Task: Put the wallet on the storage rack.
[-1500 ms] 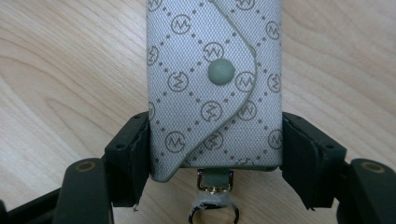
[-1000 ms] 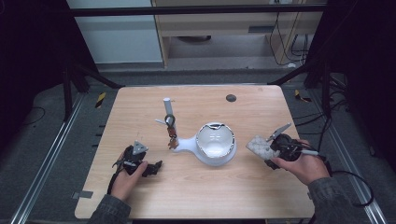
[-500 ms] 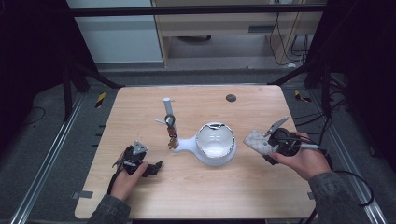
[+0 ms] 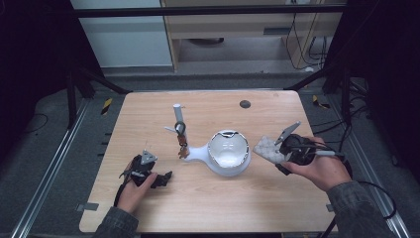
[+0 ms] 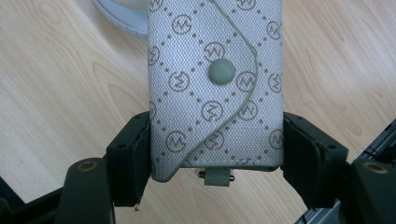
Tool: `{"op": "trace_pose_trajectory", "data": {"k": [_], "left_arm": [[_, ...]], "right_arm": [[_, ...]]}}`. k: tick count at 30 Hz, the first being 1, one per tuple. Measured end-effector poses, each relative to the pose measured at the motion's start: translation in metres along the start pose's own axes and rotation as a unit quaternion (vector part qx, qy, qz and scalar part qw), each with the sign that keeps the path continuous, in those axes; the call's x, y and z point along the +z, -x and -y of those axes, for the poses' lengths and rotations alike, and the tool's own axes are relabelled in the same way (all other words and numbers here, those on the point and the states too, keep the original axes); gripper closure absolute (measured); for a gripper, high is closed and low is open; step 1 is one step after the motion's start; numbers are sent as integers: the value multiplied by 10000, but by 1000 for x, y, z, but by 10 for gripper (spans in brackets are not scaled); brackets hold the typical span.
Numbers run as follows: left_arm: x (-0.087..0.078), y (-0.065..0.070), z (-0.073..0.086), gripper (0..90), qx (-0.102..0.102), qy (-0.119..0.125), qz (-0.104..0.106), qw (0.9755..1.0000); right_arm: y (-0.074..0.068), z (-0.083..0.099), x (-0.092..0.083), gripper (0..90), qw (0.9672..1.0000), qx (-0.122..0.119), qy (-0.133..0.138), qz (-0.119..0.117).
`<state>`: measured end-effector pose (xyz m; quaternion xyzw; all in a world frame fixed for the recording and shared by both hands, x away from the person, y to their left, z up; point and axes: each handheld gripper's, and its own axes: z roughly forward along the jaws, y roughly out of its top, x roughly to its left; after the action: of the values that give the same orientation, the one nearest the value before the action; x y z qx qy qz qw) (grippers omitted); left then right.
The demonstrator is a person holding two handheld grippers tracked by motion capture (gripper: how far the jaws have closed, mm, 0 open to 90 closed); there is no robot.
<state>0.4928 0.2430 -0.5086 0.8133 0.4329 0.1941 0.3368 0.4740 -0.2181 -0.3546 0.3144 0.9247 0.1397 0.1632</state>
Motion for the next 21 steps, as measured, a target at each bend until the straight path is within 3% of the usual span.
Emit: {"op": "trace_pose_trajectory", "data": {"k": [21], "left_arm": [[0, 0, 0, 11, -30, 8, -6, 10000]], "right_arm": [[-14, -25, -21, 312, 9990, -442, -19, 78]]}}
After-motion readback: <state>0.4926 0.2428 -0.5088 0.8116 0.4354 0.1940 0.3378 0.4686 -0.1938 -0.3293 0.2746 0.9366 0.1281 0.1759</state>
